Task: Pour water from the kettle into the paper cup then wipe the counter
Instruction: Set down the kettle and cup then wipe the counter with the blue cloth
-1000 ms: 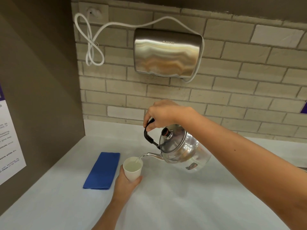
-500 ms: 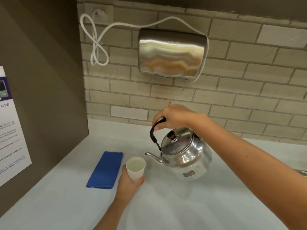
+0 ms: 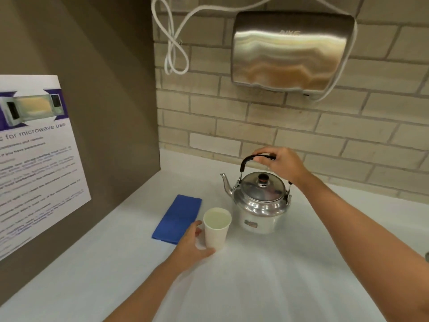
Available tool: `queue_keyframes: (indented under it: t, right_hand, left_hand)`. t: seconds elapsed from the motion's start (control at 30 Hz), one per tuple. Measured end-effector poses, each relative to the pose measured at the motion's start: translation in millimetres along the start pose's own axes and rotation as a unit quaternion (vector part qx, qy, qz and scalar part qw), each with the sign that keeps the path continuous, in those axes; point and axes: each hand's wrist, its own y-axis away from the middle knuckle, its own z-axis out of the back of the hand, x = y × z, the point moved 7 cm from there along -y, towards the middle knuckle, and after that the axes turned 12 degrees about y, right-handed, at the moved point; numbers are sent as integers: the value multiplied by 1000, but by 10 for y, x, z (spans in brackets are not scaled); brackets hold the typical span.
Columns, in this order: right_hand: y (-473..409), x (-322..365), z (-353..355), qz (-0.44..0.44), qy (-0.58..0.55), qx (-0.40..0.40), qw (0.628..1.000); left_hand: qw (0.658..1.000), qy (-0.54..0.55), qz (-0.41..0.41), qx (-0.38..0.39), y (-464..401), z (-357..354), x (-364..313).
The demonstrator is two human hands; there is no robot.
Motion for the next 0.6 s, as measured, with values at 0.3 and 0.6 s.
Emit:
queue_keyframes:
  t: [0.3, 0.6]
  right_hand:
    - [-216, -155, -592, -49, -8, -2, 999]
    - [-244, -158, -800, -47, -22, 5, 999]
  left_hand:
    - [997, 58, -9, -50, -8, -119, -21]
    - [996, 54, -23, -69, 37, -111, -14]
